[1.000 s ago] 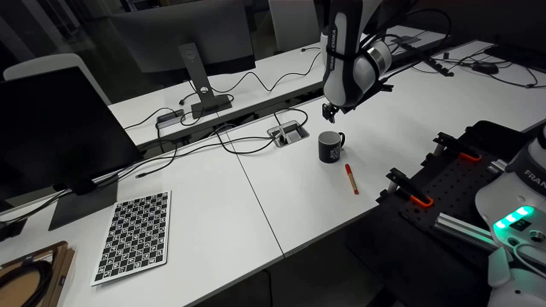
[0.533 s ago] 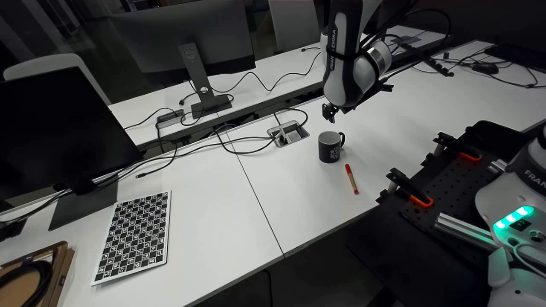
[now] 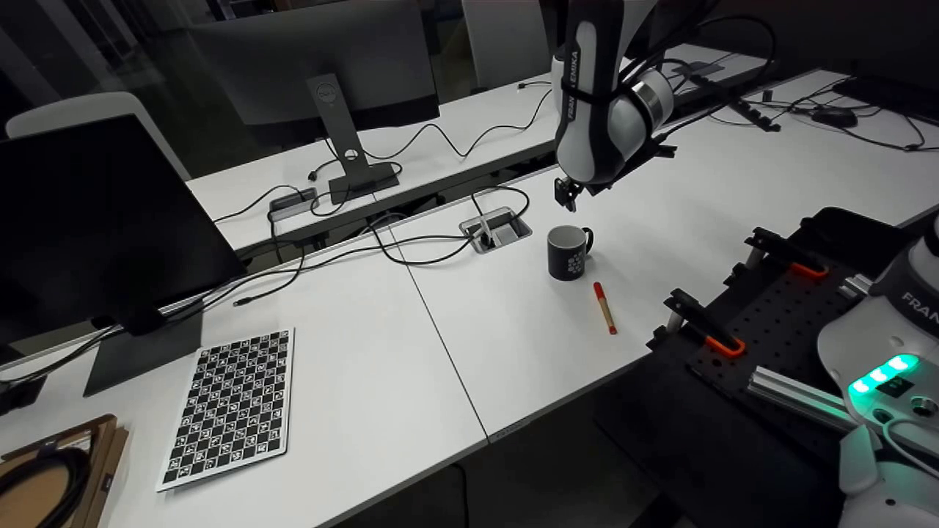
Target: Move the black mug to the left
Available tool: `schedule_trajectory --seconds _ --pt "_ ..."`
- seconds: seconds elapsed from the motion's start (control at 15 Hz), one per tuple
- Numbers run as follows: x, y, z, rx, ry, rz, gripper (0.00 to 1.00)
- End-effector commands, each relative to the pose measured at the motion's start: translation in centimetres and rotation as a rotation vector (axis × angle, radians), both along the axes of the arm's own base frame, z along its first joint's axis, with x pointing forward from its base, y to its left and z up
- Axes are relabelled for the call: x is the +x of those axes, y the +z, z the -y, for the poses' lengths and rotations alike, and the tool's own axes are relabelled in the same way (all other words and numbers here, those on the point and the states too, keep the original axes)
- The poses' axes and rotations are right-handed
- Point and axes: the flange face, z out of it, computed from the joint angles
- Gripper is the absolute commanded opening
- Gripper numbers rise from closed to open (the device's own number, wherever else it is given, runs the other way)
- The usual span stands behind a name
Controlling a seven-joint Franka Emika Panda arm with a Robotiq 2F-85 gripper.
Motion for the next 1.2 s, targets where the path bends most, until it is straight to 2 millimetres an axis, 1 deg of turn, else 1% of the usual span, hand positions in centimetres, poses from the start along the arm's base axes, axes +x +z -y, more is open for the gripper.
schedule_trajectory --seconds 0.0,0.2,0.53,0.8,0.93,1.13 --pt "0.1 0.1 1.2 0.016 0.027 0.01 1.0" --pt "0.3 0.5 2.6 0.041 0.108 0.031 1.0" --pt "0.4 1.0 4.5 0.046 0.376 0.033 1.0" --pt "-0.1 0.2 5.8 0.012 0.52 -0.038 1.0" --pt "-0.5 -0.4 6.0 -0.009 0.605 -0.078 1.0" --pt "-1.3 -1.2 5.5 -0.034 0.757 -0.134 1.0"
